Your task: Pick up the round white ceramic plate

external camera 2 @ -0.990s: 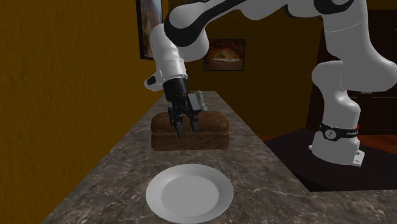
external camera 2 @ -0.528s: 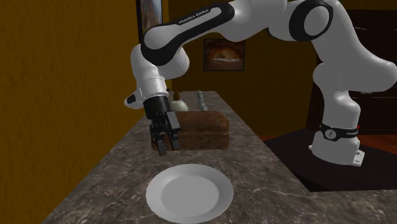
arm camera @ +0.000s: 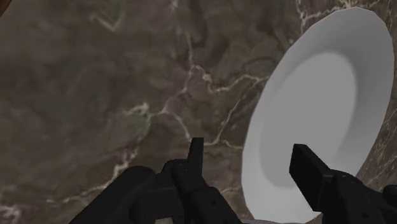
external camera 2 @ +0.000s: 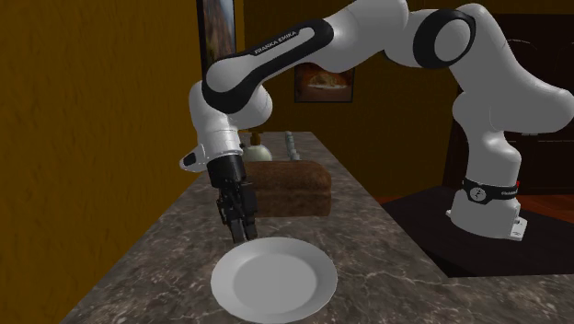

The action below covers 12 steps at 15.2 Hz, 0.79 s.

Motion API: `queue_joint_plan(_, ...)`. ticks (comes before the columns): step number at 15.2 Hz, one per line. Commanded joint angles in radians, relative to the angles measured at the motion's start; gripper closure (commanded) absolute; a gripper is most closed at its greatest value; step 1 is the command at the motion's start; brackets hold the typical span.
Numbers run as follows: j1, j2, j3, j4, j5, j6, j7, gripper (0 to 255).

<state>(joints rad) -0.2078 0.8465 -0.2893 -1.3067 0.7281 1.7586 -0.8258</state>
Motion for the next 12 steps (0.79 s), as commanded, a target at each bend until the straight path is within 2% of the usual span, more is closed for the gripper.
queue_joint_plan(1,0.000,0.002,0.000,0.002,0.001,0.001,0.000,255)
queue_joint_plan(12,0.002,-0.023,-0.004,-0.003,-0.006,-0.017,0.010,255)
